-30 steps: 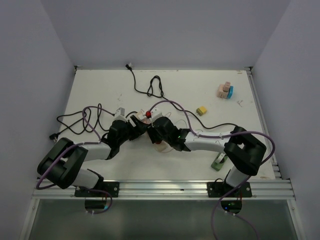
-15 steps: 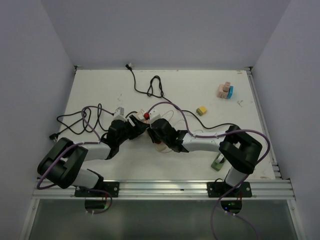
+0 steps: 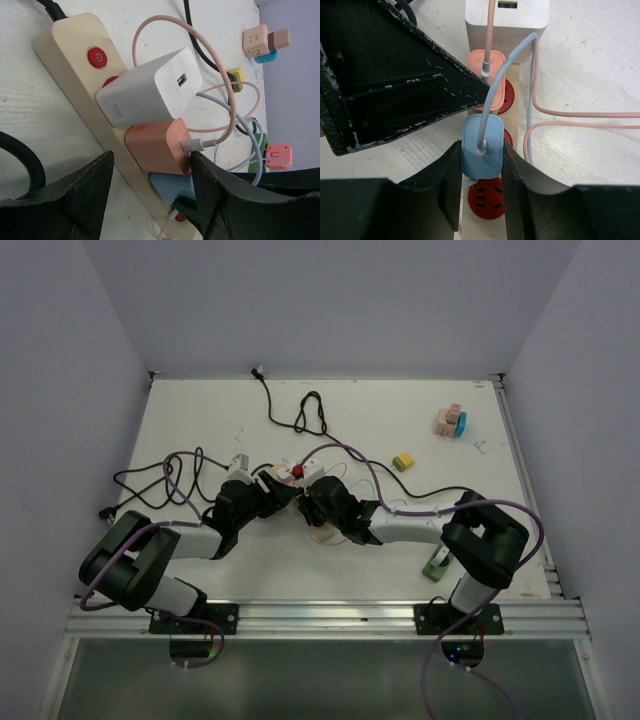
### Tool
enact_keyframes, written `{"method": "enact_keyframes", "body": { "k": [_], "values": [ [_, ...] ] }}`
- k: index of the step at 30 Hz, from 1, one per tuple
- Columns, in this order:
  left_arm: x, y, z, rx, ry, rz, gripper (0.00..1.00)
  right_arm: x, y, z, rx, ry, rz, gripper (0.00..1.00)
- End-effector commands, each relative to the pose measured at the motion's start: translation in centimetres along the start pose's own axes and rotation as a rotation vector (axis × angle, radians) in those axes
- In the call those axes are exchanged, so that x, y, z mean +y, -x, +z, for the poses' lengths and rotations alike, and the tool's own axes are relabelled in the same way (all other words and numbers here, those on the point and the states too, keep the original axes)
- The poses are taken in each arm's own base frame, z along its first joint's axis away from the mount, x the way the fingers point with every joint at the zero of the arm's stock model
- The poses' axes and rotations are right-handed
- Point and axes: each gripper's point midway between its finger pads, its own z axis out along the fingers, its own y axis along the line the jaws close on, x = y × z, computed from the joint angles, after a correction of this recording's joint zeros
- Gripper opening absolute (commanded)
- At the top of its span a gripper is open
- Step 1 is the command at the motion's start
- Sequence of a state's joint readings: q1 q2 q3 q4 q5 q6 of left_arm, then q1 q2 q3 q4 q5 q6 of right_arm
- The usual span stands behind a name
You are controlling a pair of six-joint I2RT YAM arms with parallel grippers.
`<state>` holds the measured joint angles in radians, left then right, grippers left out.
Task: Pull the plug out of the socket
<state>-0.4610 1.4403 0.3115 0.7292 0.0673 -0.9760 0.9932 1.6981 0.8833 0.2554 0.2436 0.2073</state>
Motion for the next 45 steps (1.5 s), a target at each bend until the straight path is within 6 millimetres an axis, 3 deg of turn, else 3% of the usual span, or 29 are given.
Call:
{"method": "enact_keyframes", "body": {
  "k": [1, 7, 16, 25, 45],
  "values": [
    [0.7, 1.2, 0.3, -0.059, 0.003, 0.019, 0.65, 0.0, 1.0, -0.8, -0.017, 0.014, -0.010, 0.00],
    [3.4, -1.1, 0.3, 0.004, 0.073, -0.018, 0.60, 0.5, 2.5, -0.9, -0.046, 0.032, -0.007, 0.00],
    [9.8, -5.5, -1.3, 0.095, 0.278, -0.086, 0.54, 1.0, 7.6, -2.3, -0.151, 0.038, 0.005, 0.00],
    [11.3, -6.0, -1.7, 0.082, 0.318, -0.103, 0.47, 0.3, 12.6, -3.7, -0.295, -0.009, 0.021, 0.00],
    [11.6, -6.9, -0.6, 0.111, 0.417, -0.025, 0.46, 0.9, 19.9, -6.4, -0.508, 0.014, 0.027, 0.00]
  ]
}}
